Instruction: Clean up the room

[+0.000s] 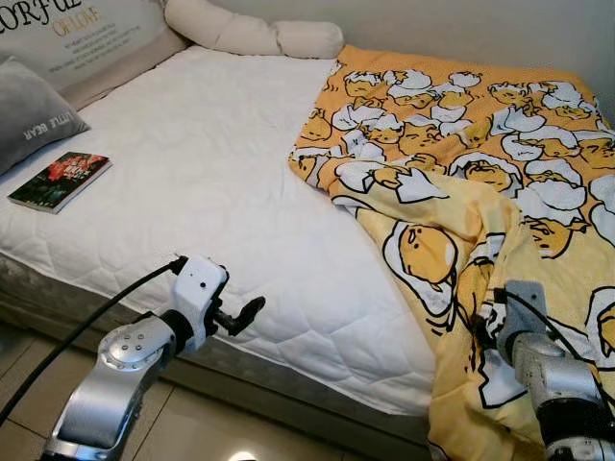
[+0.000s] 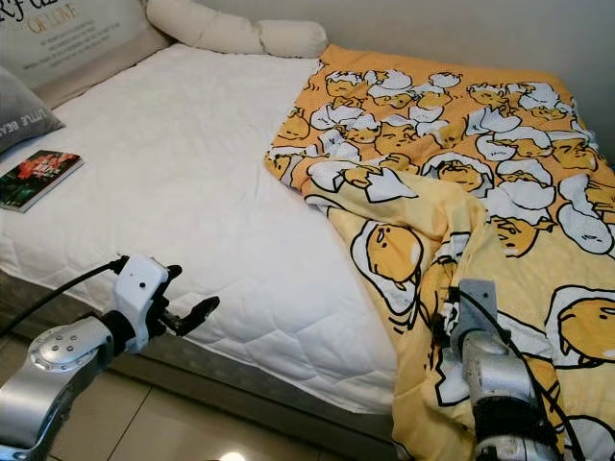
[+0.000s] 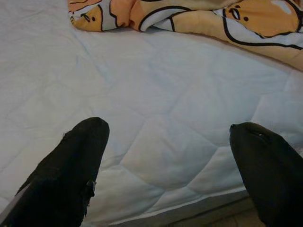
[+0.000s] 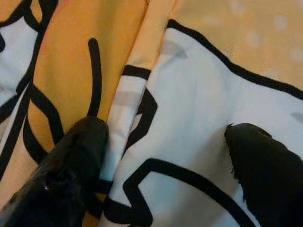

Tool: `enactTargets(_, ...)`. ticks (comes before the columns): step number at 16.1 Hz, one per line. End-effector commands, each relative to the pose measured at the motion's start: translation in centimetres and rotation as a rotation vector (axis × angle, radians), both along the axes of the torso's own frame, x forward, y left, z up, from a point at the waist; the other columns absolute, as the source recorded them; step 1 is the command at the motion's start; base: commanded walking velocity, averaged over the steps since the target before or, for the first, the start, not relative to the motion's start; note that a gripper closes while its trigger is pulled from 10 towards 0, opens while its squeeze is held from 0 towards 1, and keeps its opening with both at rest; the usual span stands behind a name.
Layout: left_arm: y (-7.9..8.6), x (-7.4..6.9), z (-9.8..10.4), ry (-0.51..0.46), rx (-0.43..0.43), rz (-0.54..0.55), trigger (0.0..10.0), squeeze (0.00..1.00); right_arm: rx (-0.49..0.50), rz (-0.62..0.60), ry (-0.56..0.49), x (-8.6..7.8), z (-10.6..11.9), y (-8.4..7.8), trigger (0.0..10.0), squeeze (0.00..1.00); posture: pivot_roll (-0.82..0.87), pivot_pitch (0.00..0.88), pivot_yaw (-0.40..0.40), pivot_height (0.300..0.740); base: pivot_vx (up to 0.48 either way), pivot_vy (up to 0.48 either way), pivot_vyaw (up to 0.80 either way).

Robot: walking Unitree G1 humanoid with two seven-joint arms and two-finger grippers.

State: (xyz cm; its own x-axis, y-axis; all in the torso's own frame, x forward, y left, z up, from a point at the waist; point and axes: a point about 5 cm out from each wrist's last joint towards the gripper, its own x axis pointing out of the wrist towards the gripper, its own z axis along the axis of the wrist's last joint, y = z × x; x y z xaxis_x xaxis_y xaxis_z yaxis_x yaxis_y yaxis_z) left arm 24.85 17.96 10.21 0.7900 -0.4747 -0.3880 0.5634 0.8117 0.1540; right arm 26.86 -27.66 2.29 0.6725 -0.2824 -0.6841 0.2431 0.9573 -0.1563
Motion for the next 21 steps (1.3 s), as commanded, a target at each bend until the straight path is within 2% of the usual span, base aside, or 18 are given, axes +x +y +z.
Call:
enactTargets(1,0.4,-0.2,-0.4,0.027,0.009,-0.013,10.0,0.00,0.039,-0.013,-0.007,0.2,0.0,-0.4,2.6,0.00,0.00,0.000,0.006,0.740,0.000,0.000,0.00)
enactTargets(2,0.7,-0.3,-0.5,0.035,0.015,-0.022,10.0,0.00,0.060,-0.014,0.002,0.2,-0.3,-0.5,1.7,0.00,0.00,0.000,0.004,0.740,0.000,0.000,0.00)
enactTargets(3,0.9,-0.4,-0.6,0.043,0.025,-0.024,10.0,0.00,0.070,-0.016,0.002,0.2,-0.4,-0.6,0.0,0.00,0.00,0.000,0.003,0.740,0.000,0.000,0.00)
enactTargets(6,1.1,-0.5,-0.8,0.052,0.033,-0.026,10.0,0.00,0.068,-0.021,0.000,0.3,-0.5,-1.3,0.0,0.00,0.00,0.000,0.003,0.740,0.000,0.000,0.00)
enactTargets(9,1.1,-0.5,-0.7,0.056,0.032,-0.035,10.0,0.00,0.117,-0.031,-0.011,0.4,-0.6,-1.6,0.0,0.00,0.00,0.000,-0.002,0.740,0.000,0.000,0.00)
enactTargets(16,1.0,-0.5,-0.7,0.063,0.033,-0.046,10.0,0.00,0.120,0.002,-0.003,0.2,-0.8,-2.1,0.0,0.00,0.00,0.000,-0.004,0.740,0.000,0.000,0.00)
enactTargets(20,1.0,-0.6,-0.9,0.068,0.029,-0.061,10.0,0.00,0.104,0.076,-0.009,0.3,-0.2,-2.6,0.0,0.00,0.00,0.000,-0.004,0.740,0.000,0.000,0.00)
enactTargets(21,0.9,-0.6,-0.9,0.068,0.023,-0.070,10.0,0.00,0.101,0.113,-0.011,0.1,0.3,-3.3,0.0,0.00,0.00,0.000,-0.005,0.740,0.000,0.000,0.00)
